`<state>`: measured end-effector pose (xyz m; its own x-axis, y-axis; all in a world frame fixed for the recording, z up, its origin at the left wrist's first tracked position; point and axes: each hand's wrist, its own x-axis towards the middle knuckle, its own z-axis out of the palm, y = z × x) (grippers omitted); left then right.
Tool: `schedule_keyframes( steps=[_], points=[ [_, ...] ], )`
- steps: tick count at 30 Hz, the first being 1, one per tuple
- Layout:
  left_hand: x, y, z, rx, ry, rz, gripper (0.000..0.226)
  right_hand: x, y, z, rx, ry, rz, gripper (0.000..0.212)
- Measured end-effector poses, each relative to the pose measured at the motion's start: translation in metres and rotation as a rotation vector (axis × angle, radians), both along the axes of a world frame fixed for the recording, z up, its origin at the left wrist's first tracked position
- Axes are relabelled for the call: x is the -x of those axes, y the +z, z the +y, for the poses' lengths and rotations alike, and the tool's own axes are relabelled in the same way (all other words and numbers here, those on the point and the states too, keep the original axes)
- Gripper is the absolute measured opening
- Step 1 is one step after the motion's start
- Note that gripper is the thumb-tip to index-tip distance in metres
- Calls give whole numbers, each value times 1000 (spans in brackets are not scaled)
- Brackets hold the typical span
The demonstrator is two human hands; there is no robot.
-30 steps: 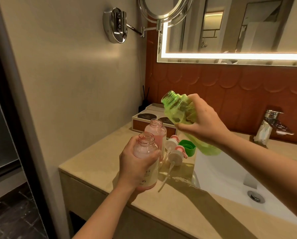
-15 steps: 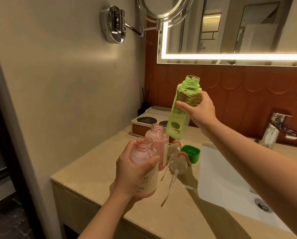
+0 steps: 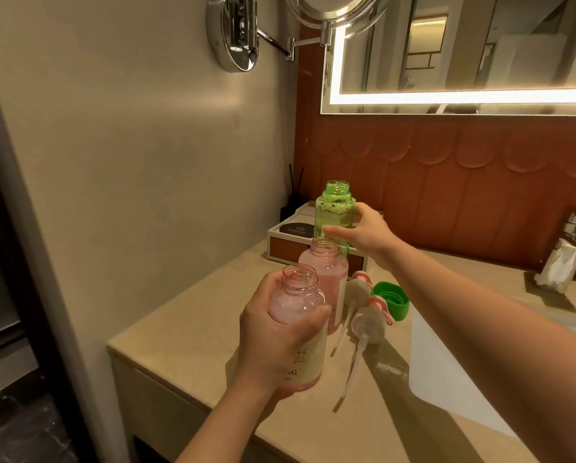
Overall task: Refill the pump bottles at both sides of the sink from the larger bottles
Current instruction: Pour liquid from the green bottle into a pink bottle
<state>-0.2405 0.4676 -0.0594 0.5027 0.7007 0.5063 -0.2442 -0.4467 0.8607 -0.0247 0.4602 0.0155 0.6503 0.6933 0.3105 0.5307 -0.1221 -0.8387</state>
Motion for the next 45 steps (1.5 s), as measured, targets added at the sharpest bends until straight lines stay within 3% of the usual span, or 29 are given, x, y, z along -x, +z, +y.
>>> schedule_keyframes(
  steps=[11,17,28,32,36,40,45],
  points=[
    [-3,-2,1,8,10,-6,55,-5,-14,5,36,50,-7,70],
    [-7,-1,2,3,42,2,56,-7,-10,-6,-5,138,142,87],
    [-12,7,-5,103,129,104,64,17,-1,-99,-56,4,52,62],
    [-5,17,-11,111,152,137,79,25,-1,-140,-26,-12,55,51],
    [1,38,-25,-51,244,198,79,31,-1,-187,77,46,-16,39],
    [-1,60,-50,-302,311,212,59,34,2,-236,170,76,-150,25],
    [-18,80,-93,-494,53,234,34,39,13,-297,322,28,-335,19]
  ],
)
